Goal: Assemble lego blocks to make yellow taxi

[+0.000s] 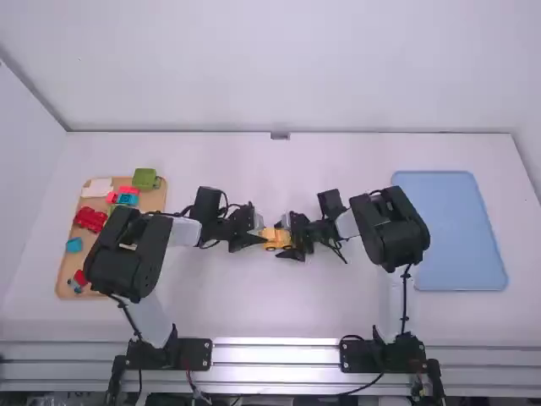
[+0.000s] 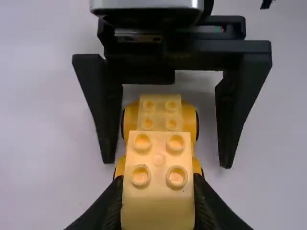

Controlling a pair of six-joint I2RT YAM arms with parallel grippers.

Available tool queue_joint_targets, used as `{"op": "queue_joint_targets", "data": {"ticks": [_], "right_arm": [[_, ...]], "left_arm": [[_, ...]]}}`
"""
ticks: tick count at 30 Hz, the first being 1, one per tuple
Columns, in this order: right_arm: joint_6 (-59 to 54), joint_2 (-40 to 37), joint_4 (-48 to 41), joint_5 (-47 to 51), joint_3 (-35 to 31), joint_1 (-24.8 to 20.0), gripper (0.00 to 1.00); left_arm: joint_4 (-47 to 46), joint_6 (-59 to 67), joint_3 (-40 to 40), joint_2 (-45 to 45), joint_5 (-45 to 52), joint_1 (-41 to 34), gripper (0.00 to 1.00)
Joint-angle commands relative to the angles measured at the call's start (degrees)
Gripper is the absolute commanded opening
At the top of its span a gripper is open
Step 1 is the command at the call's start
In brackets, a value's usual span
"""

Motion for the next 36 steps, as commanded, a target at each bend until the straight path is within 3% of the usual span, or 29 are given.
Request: {"op": "queue_joint_targets", "data": {"ticks": [1,2,4,5,6,16,36], "right_arm": [[0.4,0.4,-0.1,-0.1,-0.3,-0.3,0.77],[0.4,0.4,-0.1,-0.1,-0.3,-0.3,0.67],[0.4,0.4,-0.2,-0.1,-0.3,-0.1,0.56],[0.4,0.4,-0.2,-0.1,-0.3,-0.1,0.45],[0.5,0.4,-0.2,0.0,-0.3,-0.2,0.41],[0.0,0.4,-2.4,0.0,-0.3,0.0,0.40],[-1.6,0.4,-4.1,0.0,-0.3,0.0,0.41]], "left_arm": [[-0.3,0.0,-0.3,0.7,-0.5,-1.5,0.12],[-0.3,0.0,-0.3,0.7,-1.3,-1.6,0.12],[-0.4,0.0,-0.3,0.7,-1.9,-1.9,0.11],[-0.3,0.0,-0.3,0.7,-1.6,-1.8,0.11],[-0.4,0.0,-0.3,0.7,-1.7,-1.7,0.11],[-1.9,0.0,-0.3,0.8,-4.7,-2.1,0.09],[-2.8,0.0,-0.6,0.8,-1.7,-2.6,0.07]]}}
